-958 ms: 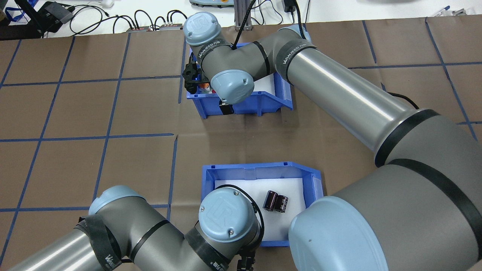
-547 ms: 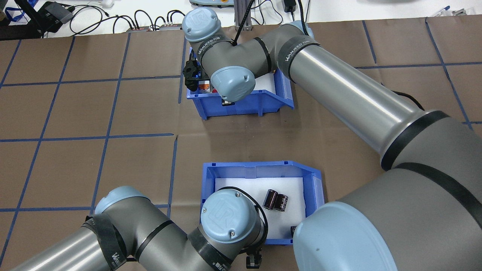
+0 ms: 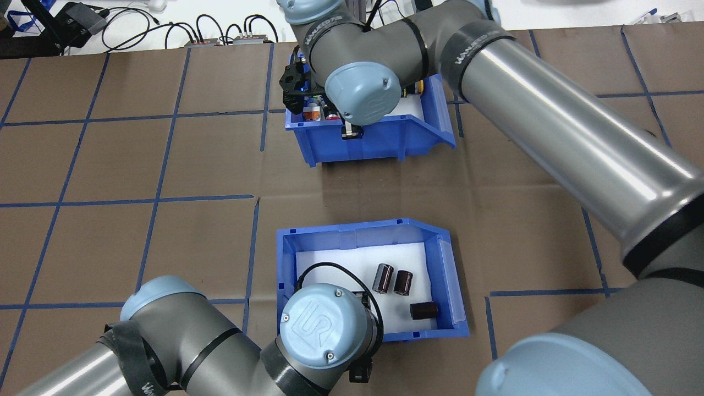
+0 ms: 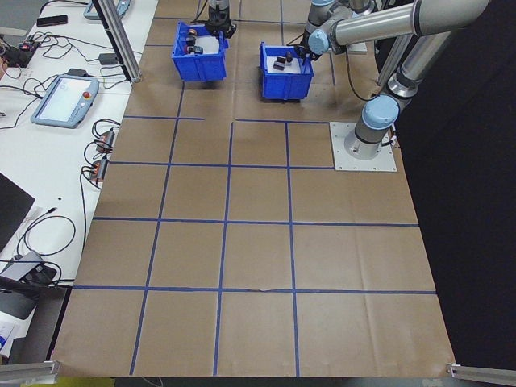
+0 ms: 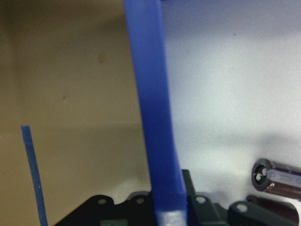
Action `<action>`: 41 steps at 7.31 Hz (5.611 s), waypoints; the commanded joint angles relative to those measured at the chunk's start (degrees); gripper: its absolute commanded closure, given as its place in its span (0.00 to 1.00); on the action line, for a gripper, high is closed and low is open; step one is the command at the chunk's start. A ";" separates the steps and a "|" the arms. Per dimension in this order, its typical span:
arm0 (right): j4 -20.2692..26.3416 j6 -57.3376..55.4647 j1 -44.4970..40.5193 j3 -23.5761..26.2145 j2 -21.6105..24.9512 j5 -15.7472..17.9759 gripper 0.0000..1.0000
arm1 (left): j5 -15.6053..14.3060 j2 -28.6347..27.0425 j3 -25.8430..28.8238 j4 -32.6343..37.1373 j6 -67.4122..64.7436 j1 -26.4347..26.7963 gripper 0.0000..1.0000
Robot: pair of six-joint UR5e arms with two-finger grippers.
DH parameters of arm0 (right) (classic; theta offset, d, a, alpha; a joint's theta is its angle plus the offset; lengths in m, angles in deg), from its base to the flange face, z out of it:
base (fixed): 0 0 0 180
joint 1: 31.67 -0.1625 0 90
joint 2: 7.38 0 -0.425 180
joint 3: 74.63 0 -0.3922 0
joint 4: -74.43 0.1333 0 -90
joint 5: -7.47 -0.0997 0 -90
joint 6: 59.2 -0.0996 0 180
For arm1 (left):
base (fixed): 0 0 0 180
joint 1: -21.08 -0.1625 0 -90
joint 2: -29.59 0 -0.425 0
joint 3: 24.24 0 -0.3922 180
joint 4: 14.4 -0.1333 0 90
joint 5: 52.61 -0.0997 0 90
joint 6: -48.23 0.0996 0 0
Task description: Place battery box in front
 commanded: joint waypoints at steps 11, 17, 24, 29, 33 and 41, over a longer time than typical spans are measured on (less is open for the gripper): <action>-10.06 33.00 31.08 42.45 35.73 -0.91 0.97 | 3.82 -32.55 38.74 2.83 23.73 -19.70 0.96; -12.55 35.22 33.21 44.14 35.82 -1.17 0.97 | 4.52 -36.98 41.94 2.83 23.54 -18.81 0.69; -12.55 28.91 32.42 52.03 42.57 -4.14 0.95 | -0.46 -29.63 57.14 31.16 44.71 -21.60 0.20; -12.63 8.73 11.20 52.93 42.42 -5.13 0.95 | -1.10 -14.15 56.18 52.97 97.46 -27.68 0.00; -19.72 -7.29 -9.19 52.40 35.94 -0.40 0.94 | -8.30 -8.70 54.34 56.44 119.24 -29.00 0.01; -22.23 -16.81 -15.67 47.50 28.51 -0.12 0.00 | -3.66 -1.03 36.58 41.85 125.06 -32.61 0.00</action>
